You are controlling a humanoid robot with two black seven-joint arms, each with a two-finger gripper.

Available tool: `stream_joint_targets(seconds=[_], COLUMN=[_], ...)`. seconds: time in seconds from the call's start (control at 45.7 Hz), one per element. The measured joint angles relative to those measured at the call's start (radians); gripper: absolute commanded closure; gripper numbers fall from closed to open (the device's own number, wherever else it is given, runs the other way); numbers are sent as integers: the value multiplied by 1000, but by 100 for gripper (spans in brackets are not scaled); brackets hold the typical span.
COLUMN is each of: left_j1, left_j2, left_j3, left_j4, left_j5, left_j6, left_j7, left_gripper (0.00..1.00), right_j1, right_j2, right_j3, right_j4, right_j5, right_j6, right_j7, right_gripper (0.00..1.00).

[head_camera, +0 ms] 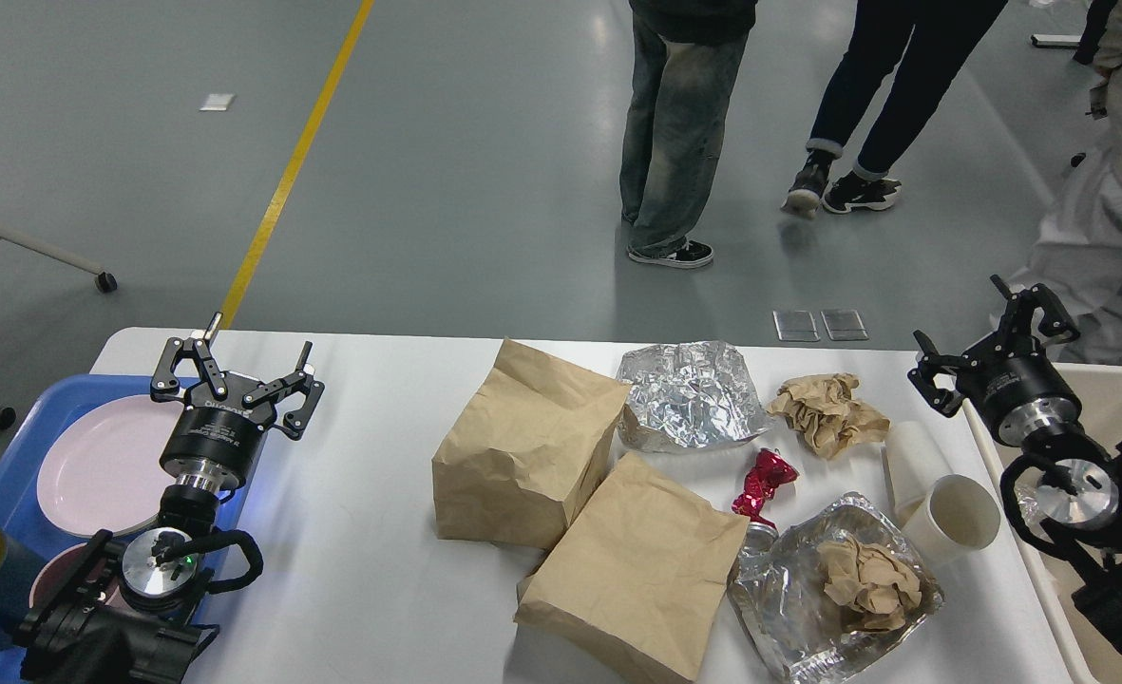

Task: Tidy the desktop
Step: 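Move the right gripper toward the white bin beside the table, then reach the right gripper over the table to the brown paper bag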

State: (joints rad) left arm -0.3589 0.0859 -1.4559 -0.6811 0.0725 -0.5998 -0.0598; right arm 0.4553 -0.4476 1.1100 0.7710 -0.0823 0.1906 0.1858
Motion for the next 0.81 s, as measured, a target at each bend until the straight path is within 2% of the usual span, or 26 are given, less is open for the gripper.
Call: stream_joint_targets(seconds=[0.088,0.175,0.328,0.372,0.394,0.438,0.569,0.657,0.81], left_j1=[0,0,0,0,0,0,0,0,0], left_j2=[0,0,0,0,0,0,0,0,0], left_j3=[0,0,0,0,0,0,0,0,0], left_j4=[0,0,0,0,0,0,0,0,0], left_j5=[0,0,0,0,0,0,0,0,0], left_j6=[0,0,0,0,0,0,0,0,0], left_j7=[0,0,0,0,0,0,0,0,0], left_gripper=[3,3,3,3,3,3,3,3,3], right_j1=[8,10,70,129,212,266,561,751,1053], right_j2=[-21,-95,-217,-258,-306,-327,-358,-324,-186], right_j3=[-15,-61,-280,-383,-528,-615,-1067,-1375,-1891], right_j4=[11,43,64,64,64,64,61,63,84], right_j5=[-1,-1,0,0,1,1,3,7,12], right_j6=[-5,-5,18,28,39,43,52,58,76], right_j7=[0,0,0,0,0,0,-1,-2,-2], right_gripper=[0,0,0,0,0,0,0,0,0])
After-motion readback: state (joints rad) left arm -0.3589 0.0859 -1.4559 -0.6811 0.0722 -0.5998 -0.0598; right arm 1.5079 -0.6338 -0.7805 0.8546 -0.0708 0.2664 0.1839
